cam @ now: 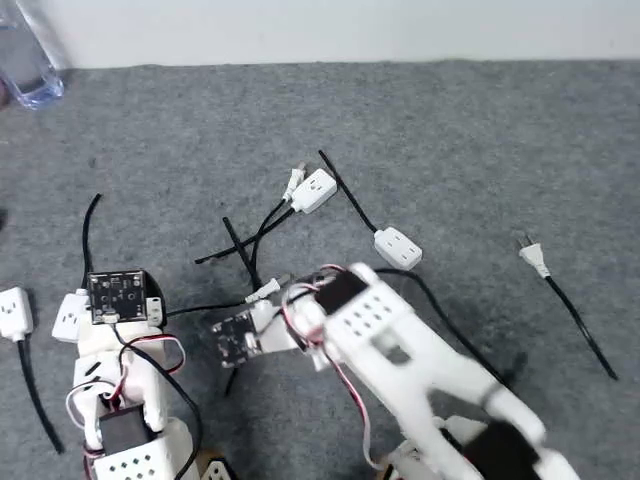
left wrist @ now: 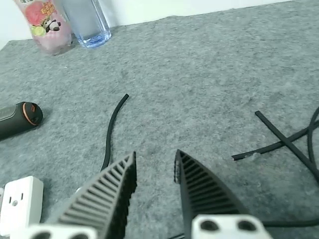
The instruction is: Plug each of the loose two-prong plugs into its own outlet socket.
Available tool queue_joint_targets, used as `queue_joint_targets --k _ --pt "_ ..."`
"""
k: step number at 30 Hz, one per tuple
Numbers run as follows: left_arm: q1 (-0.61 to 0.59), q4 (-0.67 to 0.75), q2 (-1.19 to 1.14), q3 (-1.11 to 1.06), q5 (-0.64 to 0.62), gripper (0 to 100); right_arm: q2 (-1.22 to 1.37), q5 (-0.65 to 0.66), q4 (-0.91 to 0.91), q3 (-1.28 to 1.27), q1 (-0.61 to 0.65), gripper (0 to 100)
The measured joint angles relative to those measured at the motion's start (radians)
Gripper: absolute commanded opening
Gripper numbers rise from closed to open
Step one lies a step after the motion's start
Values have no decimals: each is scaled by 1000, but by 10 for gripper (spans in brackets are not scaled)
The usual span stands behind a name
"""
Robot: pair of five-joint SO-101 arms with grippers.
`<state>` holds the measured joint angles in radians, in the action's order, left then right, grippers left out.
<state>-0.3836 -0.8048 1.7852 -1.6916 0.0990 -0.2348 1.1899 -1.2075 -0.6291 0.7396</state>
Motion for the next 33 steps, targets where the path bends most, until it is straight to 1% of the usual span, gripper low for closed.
queue_joint_targets --k 4,6,11,17,21,23,33 --pt "0 0 0 0 0 123 195 0 8 92 2 341" --pt "0 0 0 0 0 123 273 0 8 127 2 322" --pt "0 0 0 0 0 123 351 0 8 153 0 236" --pt "0 0 0 0 0 123 365 2 15 157 -71 120" --pt "0 0 0 0 0 123 365 0 15 157 -98 5" --pt "0 0 0 0 0 123 367 2 15 157 -103 19" --pt "0 0 0 0 0 123 339 5 9 155 -103 9"
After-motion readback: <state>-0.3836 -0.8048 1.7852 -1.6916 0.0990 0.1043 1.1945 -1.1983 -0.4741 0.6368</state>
